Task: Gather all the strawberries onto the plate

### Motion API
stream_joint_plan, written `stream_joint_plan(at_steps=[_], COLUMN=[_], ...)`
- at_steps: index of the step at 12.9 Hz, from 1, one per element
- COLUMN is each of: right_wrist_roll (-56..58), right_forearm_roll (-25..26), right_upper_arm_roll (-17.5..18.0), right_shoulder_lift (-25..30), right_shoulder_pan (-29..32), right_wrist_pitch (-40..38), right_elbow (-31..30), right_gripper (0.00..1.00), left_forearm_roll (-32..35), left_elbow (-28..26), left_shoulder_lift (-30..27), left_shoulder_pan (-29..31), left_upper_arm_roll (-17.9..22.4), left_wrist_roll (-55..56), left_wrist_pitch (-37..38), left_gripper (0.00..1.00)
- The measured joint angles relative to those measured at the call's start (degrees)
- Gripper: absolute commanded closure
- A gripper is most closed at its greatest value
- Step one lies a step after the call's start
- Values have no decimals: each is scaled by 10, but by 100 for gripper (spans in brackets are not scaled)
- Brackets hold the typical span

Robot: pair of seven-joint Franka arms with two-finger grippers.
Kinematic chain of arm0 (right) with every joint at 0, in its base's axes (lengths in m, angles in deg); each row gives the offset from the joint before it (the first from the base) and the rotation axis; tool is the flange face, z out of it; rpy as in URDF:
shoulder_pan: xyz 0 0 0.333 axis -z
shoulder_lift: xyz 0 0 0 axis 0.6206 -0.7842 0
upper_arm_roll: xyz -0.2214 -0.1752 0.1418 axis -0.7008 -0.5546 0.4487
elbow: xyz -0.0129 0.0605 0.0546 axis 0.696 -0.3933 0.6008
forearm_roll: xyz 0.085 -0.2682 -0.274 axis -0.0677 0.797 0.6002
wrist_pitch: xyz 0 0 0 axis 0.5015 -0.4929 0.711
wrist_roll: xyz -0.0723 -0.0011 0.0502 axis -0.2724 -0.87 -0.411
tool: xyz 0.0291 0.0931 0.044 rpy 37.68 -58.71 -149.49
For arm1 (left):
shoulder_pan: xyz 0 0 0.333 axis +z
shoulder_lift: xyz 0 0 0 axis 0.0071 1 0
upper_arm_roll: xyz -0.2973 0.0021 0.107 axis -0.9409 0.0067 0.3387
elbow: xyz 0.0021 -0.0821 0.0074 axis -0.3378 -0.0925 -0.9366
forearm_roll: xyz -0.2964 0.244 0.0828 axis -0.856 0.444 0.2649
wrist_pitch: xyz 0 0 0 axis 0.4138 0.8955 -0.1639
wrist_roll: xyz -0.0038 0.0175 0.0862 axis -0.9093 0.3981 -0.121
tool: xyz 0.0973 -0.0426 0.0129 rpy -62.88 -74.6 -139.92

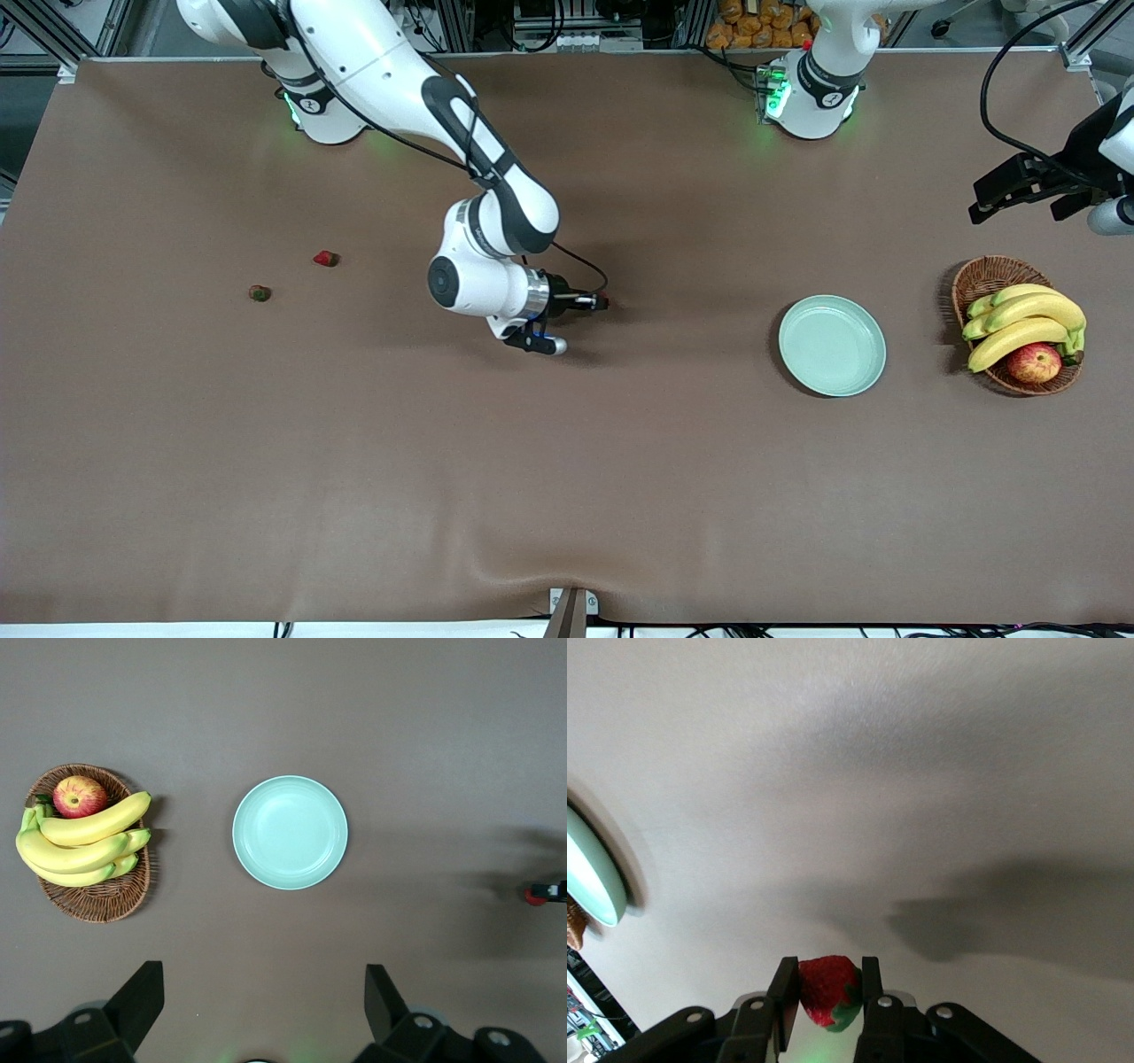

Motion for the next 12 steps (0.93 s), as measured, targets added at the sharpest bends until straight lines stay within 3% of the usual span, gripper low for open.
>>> stream_joint_plan(at_steps=[1,4,6,9,12], right_wrist_roll=[0,0,0,0,-1], right_forearm_roll=[0,0,0,0,0], right_upper_arm_roll=[0,0,-1,-11,-19], right_shoulder_lift=[-10,-23,-23,-19,-13], right_shoulder_pan=[-2,-7,-8,-3,25], right_wrist_pitch=[5,16,16,16,14], right_elbow=[8,18,22,25,12], right_gripper=[63,29,14,9,0], left_forearm_roll=[0,0,0,-3,-5], left_elbow=[0,0,-1,-3,-11], left_shoulder_lift=[0,1,2,18,68], left_shoulder_pan=[0,-1,-1,-8,-40], left_upper_arm_roll=[0,-1,-6,-26,-80], left_wrist_roll=[0,0,0,12,139], left_wrist_pitch=[0,0,0,-7,-54], left_gripper=[0,0,0,0,0])
